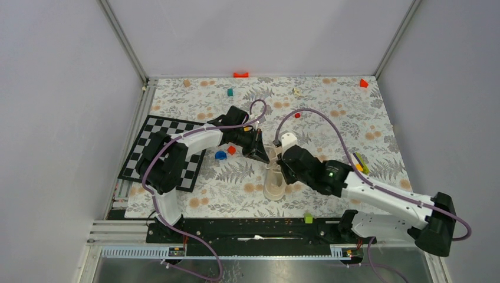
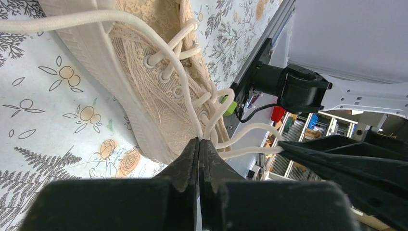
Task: Tie the shoes
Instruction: Cross the shoelace with the shoelace.
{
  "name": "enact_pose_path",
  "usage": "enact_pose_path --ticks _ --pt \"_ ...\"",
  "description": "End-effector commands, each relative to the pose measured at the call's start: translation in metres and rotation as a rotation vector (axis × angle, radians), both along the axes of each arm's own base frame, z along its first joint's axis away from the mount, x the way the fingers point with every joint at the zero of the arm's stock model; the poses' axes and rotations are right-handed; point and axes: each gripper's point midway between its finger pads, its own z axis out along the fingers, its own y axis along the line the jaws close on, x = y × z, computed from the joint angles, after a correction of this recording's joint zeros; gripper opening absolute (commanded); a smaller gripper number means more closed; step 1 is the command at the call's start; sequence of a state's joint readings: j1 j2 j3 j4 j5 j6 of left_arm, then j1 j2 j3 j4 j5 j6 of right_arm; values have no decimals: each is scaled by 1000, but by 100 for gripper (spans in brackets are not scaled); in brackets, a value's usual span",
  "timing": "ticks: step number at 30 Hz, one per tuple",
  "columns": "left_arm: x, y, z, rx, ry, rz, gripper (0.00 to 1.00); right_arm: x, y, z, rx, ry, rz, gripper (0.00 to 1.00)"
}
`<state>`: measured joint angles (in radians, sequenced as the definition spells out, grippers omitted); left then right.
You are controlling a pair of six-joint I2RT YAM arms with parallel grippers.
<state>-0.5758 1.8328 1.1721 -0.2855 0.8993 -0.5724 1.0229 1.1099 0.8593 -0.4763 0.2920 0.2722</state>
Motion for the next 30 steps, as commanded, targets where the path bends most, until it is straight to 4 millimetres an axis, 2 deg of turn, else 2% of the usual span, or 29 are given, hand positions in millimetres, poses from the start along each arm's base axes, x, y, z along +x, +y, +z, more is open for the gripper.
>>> enact_pose_path --ticks 1,4,6,10,13,15,17,18,22,23,25,27,30 --pt "13 -6 20 -33 -95 -3 0 12 -9 28 122 -115 -108 0" --pt "13 -6 19 -32 -93 -2 0 13 -17 38 184 -153 -159 0" --pt "13 -6 20 -33 -92 -3 0 15 -26 36 198 -166 -213 0" --pt "12 -5 21 -36 -95 -4 0 19 -50 20 203 -143 -388 0" --pt "12 -5 23 -39 -97 -5 0 19 -70 -1 212 -71 -583 0" --pt "12 -6 25 -43 -101 -7 0 14 -73 -18 223 -3 -674 17" --pt "10 -6 25 -20 -125 -17 0 10 -69 -27 227 41 -695 34" --pt "9 -6 26 2 -146 -29 0 9 -68 -28 229 53 -700 37" --pt "3 -6 28 36 -175 -53 0 14 -60 -17 278 23 -654 40" --pt "3 -6 29 35 -176 -53 0 16 -56 -13 282 -1 -593 40" --pt "3 -5 29 38 -176 -51 0 19 -32 -1 338 -37 -436 39" --pt "2 -5 29 35 -175 -53 0 15 -14 0 332 -35 -285 39" --pt "1 -5 33 31 -181 -54 0 6 2 -11 286 27 -129 43"
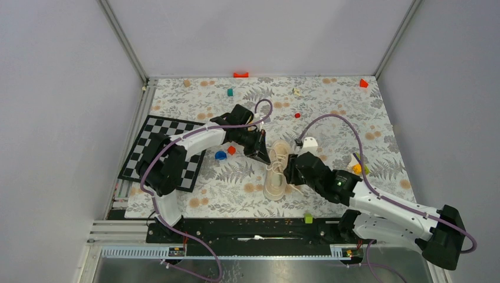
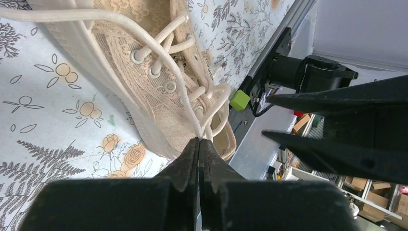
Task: Tie the shoes
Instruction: Cross the shoelace with the shoelace.
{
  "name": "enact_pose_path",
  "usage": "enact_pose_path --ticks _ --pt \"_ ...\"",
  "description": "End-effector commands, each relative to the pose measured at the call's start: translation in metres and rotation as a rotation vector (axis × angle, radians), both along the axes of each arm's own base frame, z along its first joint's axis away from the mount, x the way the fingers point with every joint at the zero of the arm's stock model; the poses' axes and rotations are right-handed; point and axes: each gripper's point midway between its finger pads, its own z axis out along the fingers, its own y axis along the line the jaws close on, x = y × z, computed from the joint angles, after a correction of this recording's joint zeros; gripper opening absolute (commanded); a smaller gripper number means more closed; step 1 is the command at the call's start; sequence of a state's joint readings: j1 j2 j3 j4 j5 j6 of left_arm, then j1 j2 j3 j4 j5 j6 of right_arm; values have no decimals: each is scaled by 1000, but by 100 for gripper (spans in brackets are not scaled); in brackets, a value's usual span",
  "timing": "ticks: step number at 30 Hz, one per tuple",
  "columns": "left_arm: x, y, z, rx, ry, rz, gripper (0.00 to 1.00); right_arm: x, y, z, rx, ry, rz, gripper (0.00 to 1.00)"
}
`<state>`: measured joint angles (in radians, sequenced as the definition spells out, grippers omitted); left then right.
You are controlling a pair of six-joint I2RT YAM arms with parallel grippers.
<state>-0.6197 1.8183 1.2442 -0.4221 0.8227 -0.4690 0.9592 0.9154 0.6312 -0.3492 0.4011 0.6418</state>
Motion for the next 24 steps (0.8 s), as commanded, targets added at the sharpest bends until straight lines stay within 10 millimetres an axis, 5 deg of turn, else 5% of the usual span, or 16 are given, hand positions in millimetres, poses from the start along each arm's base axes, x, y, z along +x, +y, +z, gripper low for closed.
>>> enact_pose_path --ticks 1,3,7,14,24 --pt "9 -1 30 -39 -103 -3 0 -2 34 -1 -3 -13 275 46" --pt "9 0 32 -37 -114 -1 0 -5 36 -10 8 50 328 56" --pt "8 3 34 -27 -125 -1 0 9 31 -11 7 83 286 60" --pt "9 2 33 -26 -118 0 0 36 31 -3 30 51 216 46" --pt "10 0 34 -31 -111 -6 0 14 38 -20 41 115 333 42"
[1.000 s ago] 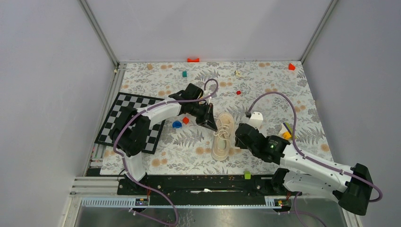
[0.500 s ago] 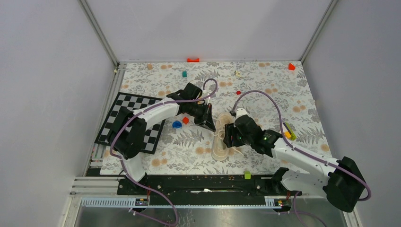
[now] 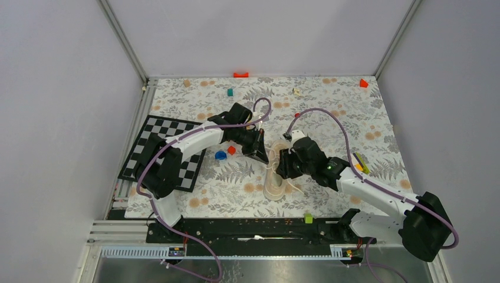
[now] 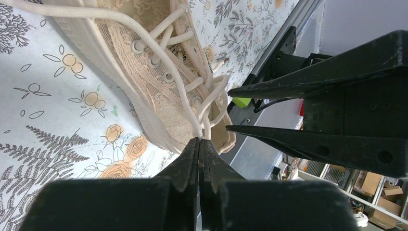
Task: Tie the shoes
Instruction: Cross the shoelace with the shoelace.
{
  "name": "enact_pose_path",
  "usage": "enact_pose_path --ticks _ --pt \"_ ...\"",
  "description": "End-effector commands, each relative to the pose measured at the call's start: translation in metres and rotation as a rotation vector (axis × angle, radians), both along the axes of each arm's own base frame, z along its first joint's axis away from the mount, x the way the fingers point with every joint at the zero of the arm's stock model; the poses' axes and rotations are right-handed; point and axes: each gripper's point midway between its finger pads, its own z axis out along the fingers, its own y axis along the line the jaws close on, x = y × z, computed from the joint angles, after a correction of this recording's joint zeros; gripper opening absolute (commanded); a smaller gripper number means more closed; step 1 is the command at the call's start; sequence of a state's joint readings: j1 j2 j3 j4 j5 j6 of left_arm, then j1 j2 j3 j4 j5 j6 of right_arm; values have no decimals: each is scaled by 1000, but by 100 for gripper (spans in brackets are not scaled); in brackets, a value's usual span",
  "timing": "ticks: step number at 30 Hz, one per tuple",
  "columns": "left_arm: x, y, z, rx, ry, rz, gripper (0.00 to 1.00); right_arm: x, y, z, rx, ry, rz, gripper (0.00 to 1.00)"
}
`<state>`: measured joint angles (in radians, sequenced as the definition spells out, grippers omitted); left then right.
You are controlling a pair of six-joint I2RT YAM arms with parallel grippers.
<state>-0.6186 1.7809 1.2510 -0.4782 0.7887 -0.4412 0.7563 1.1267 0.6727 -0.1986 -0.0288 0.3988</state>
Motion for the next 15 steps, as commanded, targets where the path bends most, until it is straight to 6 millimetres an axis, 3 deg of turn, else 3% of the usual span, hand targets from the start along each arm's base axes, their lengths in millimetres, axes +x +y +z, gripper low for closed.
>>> enact_pose_path --ticks 1,9,15 --pt "12 -8 26 -58 -80 -12 0 -2 5 0 9 -9 58 41" --pt "14 -9 26 -59 -75 -11 0 2 1 -9 -74 -13 87 36" --pt "14 -10 26 -60 -75 -11 0 5 -3 -2 -82 -39 61 19"
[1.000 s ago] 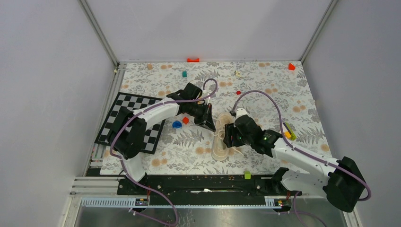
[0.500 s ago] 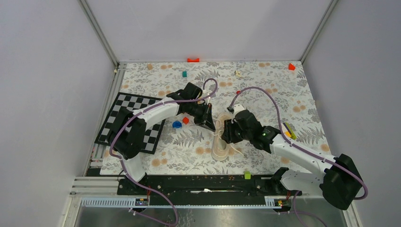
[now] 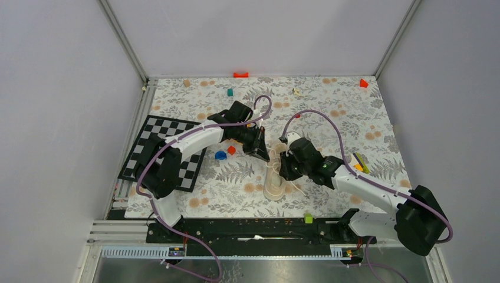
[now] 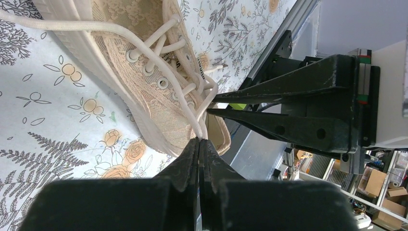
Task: Tie the shoes
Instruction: Cross the shoelace with the shoelace.
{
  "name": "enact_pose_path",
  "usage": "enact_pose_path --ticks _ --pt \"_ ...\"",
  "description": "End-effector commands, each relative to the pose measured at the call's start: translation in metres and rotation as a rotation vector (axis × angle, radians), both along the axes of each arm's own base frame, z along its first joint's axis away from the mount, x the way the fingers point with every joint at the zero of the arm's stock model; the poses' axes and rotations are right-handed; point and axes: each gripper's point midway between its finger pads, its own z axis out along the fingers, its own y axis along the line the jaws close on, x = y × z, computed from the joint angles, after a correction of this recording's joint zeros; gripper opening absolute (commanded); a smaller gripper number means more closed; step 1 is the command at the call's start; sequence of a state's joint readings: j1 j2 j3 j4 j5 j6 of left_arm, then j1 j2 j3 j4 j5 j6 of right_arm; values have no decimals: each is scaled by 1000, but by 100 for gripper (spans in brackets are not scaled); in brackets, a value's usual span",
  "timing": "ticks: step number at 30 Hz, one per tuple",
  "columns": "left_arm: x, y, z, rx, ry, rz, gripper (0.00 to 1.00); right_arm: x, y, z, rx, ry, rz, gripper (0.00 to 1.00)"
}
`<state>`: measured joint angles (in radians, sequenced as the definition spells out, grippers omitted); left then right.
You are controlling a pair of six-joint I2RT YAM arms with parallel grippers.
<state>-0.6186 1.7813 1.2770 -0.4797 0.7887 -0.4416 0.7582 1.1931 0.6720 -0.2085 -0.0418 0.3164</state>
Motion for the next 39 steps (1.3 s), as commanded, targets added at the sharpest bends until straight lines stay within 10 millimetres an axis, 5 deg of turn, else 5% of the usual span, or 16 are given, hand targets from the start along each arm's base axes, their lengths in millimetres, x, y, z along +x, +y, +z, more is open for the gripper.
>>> enact_pose_path --ticks 1,7,39 --pt "9 -6 18 -45 -56 -11 0 8 1 23 17 -69 -10 17" --pt "9 -7 16 -45 -49 -14 0 11 -5 42 38 -121 -46 0" --pt "-1 -26 33 -88 -54 -49 0 48 9 40 90 -173 -193 0"
